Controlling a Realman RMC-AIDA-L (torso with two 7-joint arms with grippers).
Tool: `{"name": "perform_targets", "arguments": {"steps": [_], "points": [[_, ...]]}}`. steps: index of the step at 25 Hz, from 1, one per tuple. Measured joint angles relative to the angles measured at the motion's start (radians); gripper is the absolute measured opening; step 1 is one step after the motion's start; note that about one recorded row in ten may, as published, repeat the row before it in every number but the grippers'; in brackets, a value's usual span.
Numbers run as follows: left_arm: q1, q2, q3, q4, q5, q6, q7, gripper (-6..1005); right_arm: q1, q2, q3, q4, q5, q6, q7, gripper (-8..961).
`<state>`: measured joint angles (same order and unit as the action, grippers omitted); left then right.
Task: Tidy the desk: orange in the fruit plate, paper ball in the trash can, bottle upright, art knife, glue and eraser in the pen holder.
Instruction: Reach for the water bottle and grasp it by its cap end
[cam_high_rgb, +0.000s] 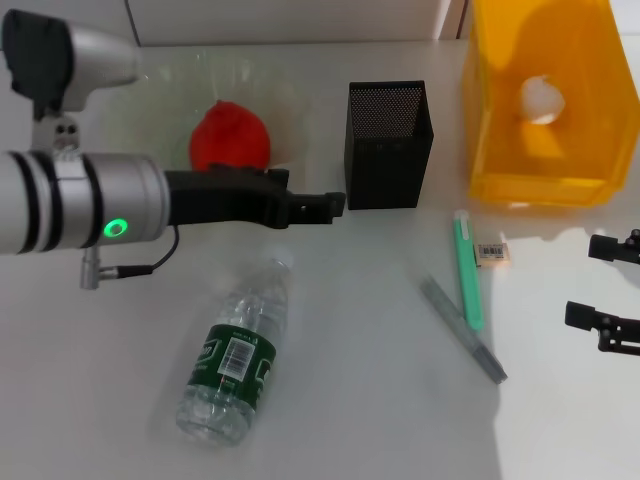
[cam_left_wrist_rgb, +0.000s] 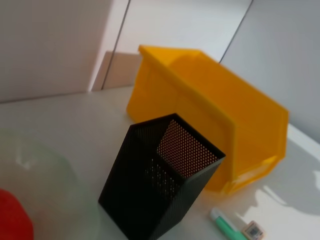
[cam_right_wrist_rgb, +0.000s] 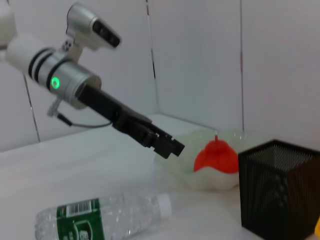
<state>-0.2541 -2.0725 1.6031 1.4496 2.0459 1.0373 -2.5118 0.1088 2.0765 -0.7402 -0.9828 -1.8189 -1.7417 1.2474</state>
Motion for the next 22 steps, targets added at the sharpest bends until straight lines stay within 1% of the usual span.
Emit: {"name": "perform_targets", "arguments": {"steps": [1, 2, 4, 6, 9, 12, 15, 20, 22], "points": [[0.000, 0.000, 0.000, 0.000, 0.000, 0.000, 0.000, 860, 0.000, 0.000, 0.000, 0.000, 0.000, 0.000, 0.000, 839], [-0.026, 0.000, 0.039, 0.041, 0.124, 0.007, -0.136, 860, 0.005, 0.000, 0.015, 0.010, -0.018, 0.000, -0.004, 839], [-0.064, -0.002, 0.084, 0.085, 0.260, 0.030, -0.270, 858, 0.011, 0.000, 0.045, 0.031, -0.046, 0.001, -0.017, 839], [-0.110, -0.007, 0.110, 0.101, 0.356, 0.071, -0.374, 856, 0.013, -0.001, 0.063, 0.052, -0.050, 0.000, -0.047, 839], [-0.138, -0.008, 0.119, 0.091, 0.358, 0.083, -0.389, 854, 0.022, -0.007, 0.076, 0.090, -0.048, -0.004, -0.089, 839], [-0.140, -0.007, 0.123, 0.089, 0.353, 0.090, -0.383, 851, 0.031, -0.009, 0.096, 0.113, -0.049, -0.004, -0.102, 839], [-0.124, -0.005, 0.121, 0.088, 0.354, 0.110, -0.378, 848, 0.032, 0.001, 0.118, 0.112, -0.058, -0.009, -0.117, 839], [-0.059, -0.005, 0.146, 0.094, 0.415, 0.121, -0.373, 843, 0.032, 0.004, 0.127, 0.130, -0.064, -0.012, -0.139, 839], [-0.055, -0.006, 0.146, 0.094, 0.422, 0.119, -0.372, 842, 0.029, 0.004, 0.128, 0.134, -0.063, -0.012, -0.146, 839]]}}
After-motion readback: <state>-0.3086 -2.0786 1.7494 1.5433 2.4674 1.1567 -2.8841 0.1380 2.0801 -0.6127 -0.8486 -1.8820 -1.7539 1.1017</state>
